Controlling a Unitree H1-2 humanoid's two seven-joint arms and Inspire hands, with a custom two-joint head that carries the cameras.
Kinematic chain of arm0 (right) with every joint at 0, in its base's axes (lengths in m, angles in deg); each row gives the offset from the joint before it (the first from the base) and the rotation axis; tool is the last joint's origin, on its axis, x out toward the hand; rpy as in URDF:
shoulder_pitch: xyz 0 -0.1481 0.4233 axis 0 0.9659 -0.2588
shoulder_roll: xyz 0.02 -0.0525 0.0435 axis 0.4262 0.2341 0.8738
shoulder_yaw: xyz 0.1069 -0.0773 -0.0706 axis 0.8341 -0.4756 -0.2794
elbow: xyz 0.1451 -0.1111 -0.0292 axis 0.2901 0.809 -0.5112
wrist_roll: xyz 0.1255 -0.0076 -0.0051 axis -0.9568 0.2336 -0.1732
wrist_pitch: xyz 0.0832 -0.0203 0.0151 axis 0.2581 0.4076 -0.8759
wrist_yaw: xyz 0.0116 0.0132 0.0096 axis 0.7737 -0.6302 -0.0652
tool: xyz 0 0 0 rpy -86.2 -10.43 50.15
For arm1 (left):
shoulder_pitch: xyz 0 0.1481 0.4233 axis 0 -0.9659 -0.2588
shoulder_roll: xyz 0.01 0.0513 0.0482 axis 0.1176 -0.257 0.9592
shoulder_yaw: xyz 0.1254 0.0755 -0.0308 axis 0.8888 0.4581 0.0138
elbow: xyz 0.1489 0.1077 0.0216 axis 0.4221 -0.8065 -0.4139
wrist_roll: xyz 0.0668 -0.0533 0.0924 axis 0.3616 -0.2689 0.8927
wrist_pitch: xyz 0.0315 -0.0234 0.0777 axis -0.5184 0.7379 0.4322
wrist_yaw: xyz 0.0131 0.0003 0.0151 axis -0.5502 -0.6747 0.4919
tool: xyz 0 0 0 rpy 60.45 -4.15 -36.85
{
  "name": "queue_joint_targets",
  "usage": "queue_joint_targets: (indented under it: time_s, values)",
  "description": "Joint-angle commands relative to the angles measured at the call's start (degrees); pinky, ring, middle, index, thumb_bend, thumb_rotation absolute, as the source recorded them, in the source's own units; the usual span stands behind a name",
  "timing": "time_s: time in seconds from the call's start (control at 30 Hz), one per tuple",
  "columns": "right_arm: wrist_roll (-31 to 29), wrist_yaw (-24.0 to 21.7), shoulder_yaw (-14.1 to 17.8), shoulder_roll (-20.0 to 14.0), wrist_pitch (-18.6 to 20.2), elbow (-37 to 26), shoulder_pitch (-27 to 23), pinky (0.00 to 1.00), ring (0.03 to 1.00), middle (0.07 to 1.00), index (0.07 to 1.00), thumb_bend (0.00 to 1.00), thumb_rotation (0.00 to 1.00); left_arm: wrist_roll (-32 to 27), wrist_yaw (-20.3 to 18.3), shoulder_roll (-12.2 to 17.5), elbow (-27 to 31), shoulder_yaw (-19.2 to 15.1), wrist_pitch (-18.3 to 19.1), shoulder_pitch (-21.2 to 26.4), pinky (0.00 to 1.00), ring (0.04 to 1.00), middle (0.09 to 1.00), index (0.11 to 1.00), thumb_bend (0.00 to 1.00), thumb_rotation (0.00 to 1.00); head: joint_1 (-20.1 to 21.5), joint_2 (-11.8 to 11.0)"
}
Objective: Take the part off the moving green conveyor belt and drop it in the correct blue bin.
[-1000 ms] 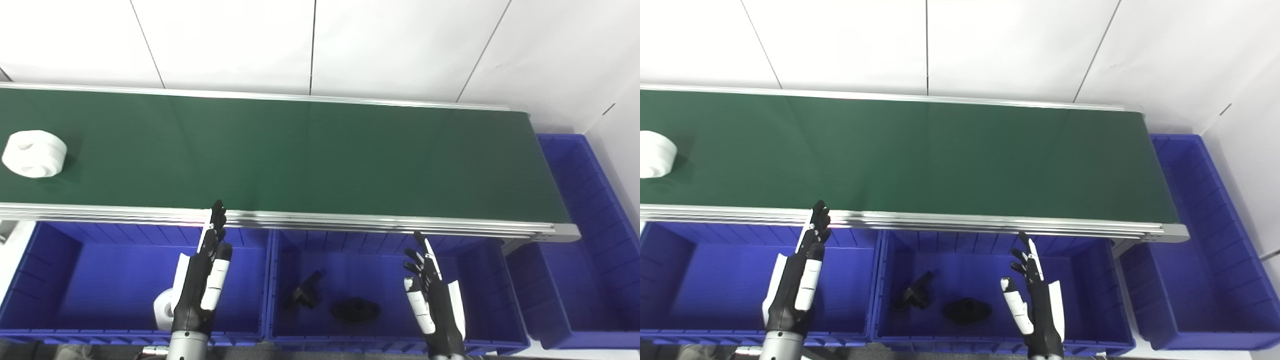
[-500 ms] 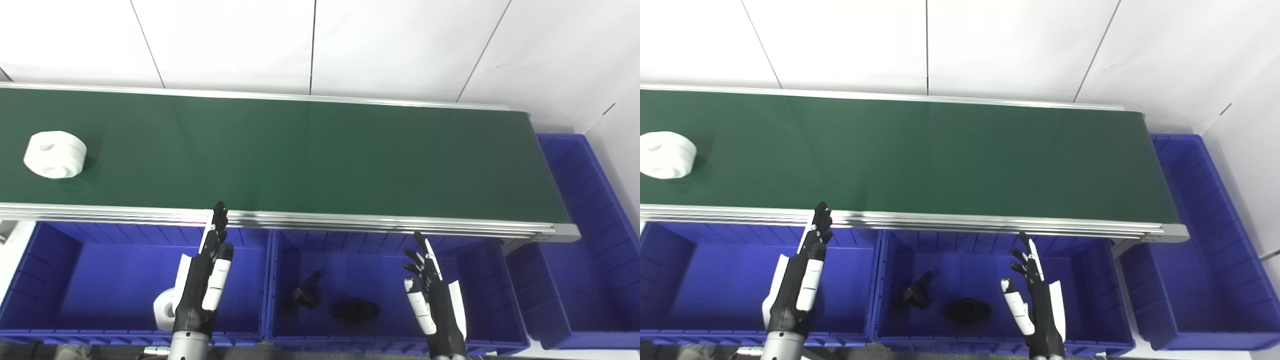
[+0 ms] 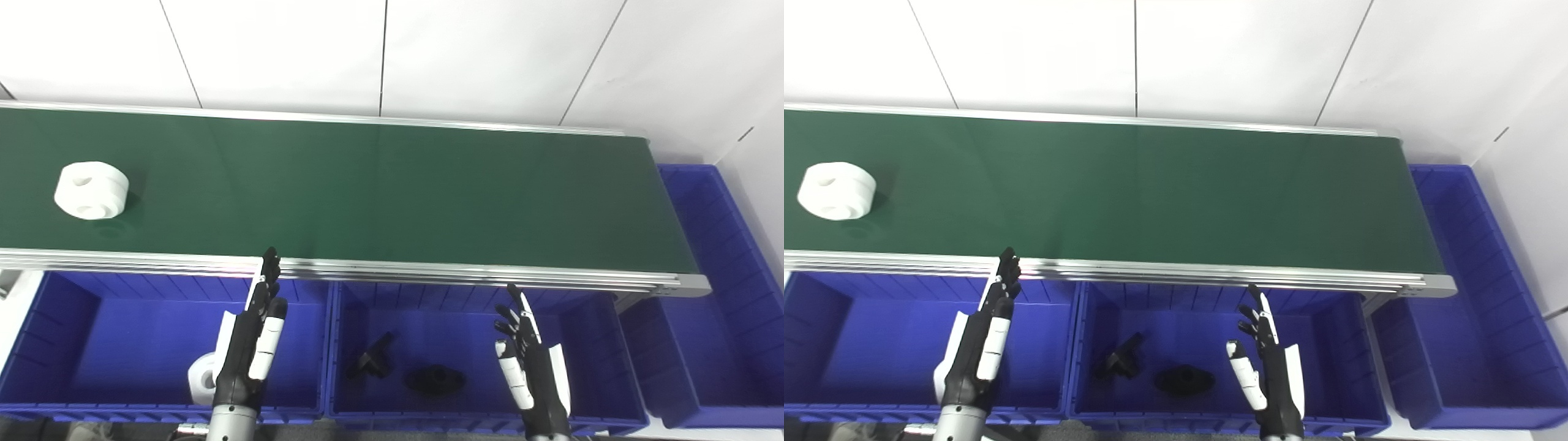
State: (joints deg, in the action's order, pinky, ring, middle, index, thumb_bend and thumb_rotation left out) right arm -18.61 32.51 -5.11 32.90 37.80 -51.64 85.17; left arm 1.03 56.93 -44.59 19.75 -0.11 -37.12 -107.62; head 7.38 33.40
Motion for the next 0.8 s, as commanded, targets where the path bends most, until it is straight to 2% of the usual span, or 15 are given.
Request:
queue_joint_targets:
  time_s: [0.0,0.03,0.07,0.1,0.27,0.53,0.63,0.73,0.77]
  values:
    - [-0.14,1.07,-0.50,-0.60,-3.51,-0.40,-0.43,0.82,0.900,0.990,0.974,0.76,0.98,0.26,0.09,-0.32,0.30,0.57,-1.81,0.47,1.00,1.000,1.000,1.000,0.63,1.00,-0.89,-1.07]
    - [-0.45,1.15,-0.72,-0.96,-3.52,0.07,-0.58,0.82,0.900,0.990,0.975,0.76,0.98,0.74,0.24,-0.31,-0.33,0.72,-2.38,0.54,1.00,1.000,1.000,1.000,0.62,1.00,-2.01,-2.52]
    - [-0.68,1.23,-0.91,-1.25,-3.52,0.38,-0.68,0.83,0.904,0.994,0.980,0.77,0.98,1.07,0.35,-0.29,-0.77,0.82,-2.80,0.60,1.00,1.000,1.000,1.000,0.61,1.00,-2.01,-2.52]
    - [-0.95,1.39,-1.08,-1.59,-3.53,0.81,-0.85,0.83,0.905,0.995,0.982,0.77,0.98,1.30,0.50,-0.35,-1.51,0.92,-3.35,0.73,1.00,1.000,1.000,1.000,0.60,1.00,-2.94,-3.71]
    - [-2.31,2.79,-2.05,-3.47,-3.54,3.23,-2.16,0.81,0.885,0.987,0.983,0.78,0.98,2.85,1.63,-1.32,-4.75,1.40,-5.08,1.47,1.00,0.991,1.000,1.000,0.59,1.00,-6.52,-6.38]
    - [-2.57,6.84,-5.15,-5.94,-3.55,6.36,-4.09,0.82,0.902,0.993,1.000,0.77,1.00,3.71,2.68,-2.25,-7.67,1.65,-7.81,2.62,1.00,0.973,0.990,0.986,0.60,0.99,-8.50,-7.64]
    - [-3.26,7.48,-6.19,-6.51,-3.55,7.08,-4.44,0.83,0.907,1.000,1.000,0.78,1.00,3.80,2.71,-2.17,-7.70,1.67,-8.54,2.57,0.96,0.957,0.976,0.974,0.63,0.96,-8.83,-7.97]
    - [-3.53,8.05,-6.98,-6.86,-3.55,7.23,-4.43,0.83,0.914,1.000,1.000,0.79,1.00,3.72,1.80,-1.41,-3.70,2.05,-7.18,1.17,0.93,0.934,0.960,0.969,0.65,0.92,-9.32,-8.46]
    - [-3.71,8.08,-7.08,-6.90,-3.55,7.28,-4.39,0.83,0.913,1.000,1.000,0.79,1.00,3.02,1.03,-0.82,-1.81,2.33,-7.02,0.63,0.91,0.925,0.951,0.970,0.63,0.88,-9.44,-8.62]
